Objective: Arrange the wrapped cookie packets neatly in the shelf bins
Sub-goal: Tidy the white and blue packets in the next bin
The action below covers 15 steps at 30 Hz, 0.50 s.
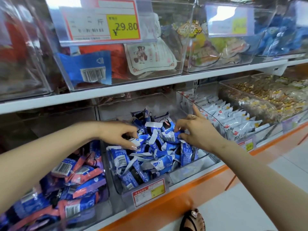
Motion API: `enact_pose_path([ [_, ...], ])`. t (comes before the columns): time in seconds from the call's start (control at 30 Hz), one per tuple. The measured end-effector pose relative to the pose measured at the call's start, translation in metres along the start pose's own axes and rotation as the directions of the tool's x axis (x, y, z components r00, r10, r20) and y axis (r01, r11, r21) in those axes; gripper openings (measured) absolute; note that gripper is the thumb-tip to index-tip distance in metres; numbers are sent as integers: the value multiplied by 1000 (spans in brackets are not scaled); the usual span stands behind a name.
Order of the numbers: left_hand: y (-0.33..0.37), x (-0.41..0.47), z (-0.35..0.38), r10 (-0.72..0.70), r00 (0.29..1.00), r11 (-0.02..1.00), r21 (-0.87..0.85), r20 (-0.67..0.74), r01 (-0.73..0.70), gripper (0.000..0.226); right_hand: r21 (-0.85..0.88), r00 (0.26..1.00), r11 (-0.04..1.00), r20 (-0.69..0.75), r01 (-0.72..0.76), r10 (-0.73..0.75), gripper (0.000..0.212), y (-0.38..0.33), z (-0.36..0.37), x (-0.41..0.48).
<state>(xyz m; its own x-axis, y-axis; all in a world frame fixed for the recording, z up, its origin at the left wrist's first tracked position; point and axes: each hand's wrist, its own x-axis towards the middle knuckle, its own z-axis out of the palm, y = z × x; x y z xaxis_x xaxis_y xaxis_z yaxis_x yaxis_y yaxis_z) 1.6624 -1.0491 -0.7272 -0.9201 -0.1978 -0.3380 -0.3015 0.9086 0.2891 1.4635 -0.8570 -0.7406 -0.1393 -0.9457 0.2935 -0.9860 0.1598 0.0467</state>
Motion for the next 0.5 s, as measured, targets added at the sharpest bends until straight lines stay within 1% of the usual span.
enact_pose_path([
  [0.03, 2, -1, -2, 0, 999, 1000, 2, -41, 0, 37, 66, 999, 997, -32, -34, 36, 17, 0, -2, -1],
  [0.1, 7, 1, -6, -40, 982, 999, -29, -186, 35, 34, 210, 990, 975, -102, -77, 100, 14, 0, -6, -1],
  [0.13, 9, 5, -7, -63, 958, 997, -68, -280, 46, 38, 281, 986, 957, -118, -78, 115, 12, 0, -7, 0],
  [0.17, 12, 11, -7, -76, 929, 994, -105, -361, 40, 46, 352, 988, 933, -103, -69, 112, 11, -1, -9, 0],
  [0.2, 15, 18, -7, -70, 910, 994, -111, -408, 26, 56, 418, 994, 907, -56, -59, 90, 10, -4, -11, 1],
  [0.23, 19, 25, -6, -41, 909, 997, -75, -415, 10, 66, 459, 999, 888, 10, -44, 44, 9, -7, -11, 0],
  [0.3, 30, 40, 0, -2, 947, 1000, -17, -320, -3, 78, 479, 988, 877, 142, -21, -54, 8, -14, -11, -1],
  [0.33, 31, 48, 5, 1, 965, 1000, -1, -263, -2, 77, 492, 979, 870, 186, -24, -79, 10, -16, -12, -3],
  [0.37, 32, 55, 9, 10, 972, 1000, 25, -233, -4, 72, 516, 974, 856, 208, -35, -86, 11, -17, -12, -4],
  [0.4, 33, 59, 14, 3, 974, 999, 53, -226, 9, 63, 541, 976, 840, 203, -43, -81, 12, -16, -13, -4],
  [0.43, 33, 62, 16, -3, 971, 997, 71, -238, 21, 56, 552, 985, 833, 167, -48, -53, 14, -14, -14, -4],
  [0.5, 34, 61, 18, -31, 971, 994, 93, -237, 54, 44, 512, 996, 855, 60, -83, 61, 15, -9, -14, -6],
])
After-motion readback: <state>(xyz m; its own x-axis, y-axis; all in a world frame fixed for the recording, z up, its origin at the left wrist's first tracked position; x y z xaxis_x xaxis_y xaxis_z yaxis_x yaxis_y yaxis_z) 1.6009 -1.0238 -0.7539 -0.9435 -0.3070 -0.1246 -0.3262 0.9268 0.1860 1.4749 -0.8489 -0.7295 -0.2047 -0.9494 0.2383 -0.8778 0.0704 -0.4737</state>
